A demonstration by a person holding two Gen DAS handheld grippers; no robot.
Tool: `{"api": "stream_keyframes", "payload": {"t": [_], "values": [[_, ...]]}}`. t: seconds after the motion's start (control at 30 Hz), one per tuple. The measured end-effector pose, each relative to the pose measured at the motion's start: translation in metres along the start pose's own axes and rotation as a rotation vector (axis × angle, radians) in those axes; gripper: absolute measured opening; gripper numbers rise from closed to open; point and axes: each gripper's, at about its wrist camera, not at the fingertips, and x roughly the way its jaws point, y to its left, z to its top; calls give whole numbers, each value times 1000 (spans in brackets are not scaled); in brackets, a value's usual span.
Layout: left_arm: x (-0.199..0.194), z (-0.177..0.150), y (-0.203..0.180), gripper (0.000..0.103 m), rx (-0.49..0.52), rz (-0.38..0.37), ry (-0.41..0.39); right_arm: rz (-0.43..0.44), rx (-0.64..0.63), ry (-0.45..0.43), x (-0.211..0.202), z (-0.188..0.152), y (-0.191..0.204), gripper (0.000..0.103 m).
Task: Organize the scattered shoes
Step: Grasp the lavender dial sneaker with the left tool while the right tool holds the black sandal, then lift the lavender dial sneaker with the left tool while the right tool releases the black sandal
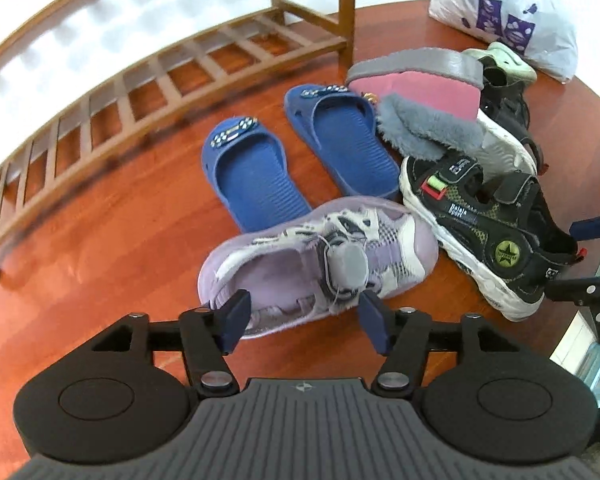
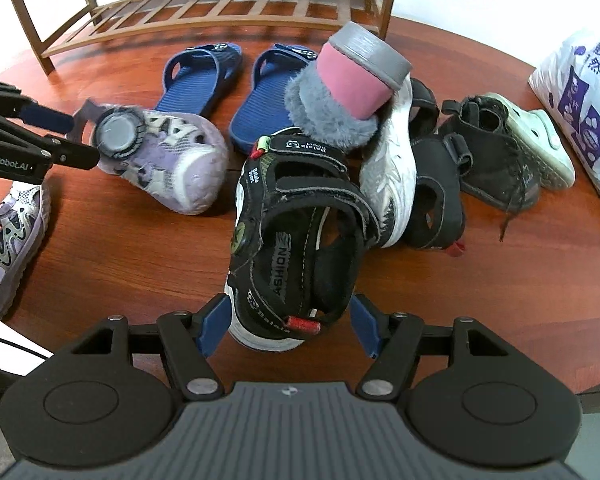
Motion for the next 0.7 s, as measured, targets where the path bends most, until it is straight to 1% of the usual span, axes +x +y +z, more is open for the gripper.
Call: {"api": "stream_keyframes", "payload": {"t": [0.1, 0.17, 0.23, 0.27, 0.33, 0.43, 0.5, 0.57, 0.7], "values": [[1, 6, -3, 65, 57, -28, -8, 1, 6, -1, 0, -1, 0, 74], [0, 9, -9, 66, 139, -34, -14, 3, 11, -2, 1, -2, 0, 74], [0, 10, -15, 81, 237, -35, -19, 4, 20, -2, 1, -3, -1, 75], [-1, 9, -18, 83, 294, -34, -24, 5, 24, -1, 1, -4, -1, 75], [-3, 7, -24, 84, 402, -32, -35, 7, 36, 0, 1, -5, -3, 75], [-1, 3, -29, 84, 530, -44, -29, 7, 57, -1, 1, -7, -6, 76], [1, 1, -29, 84, 579, -55, -26, 7, 68, -3, 0, -9, -7, 76], [4, -2, -30, 84, 647, -63, -29, 7, 80, -7, -2, -11, -8, 76], [9, -11, -31, 84, 790, -48, -69, 6, 100, -17, -8, -15, -11, 78]]}}
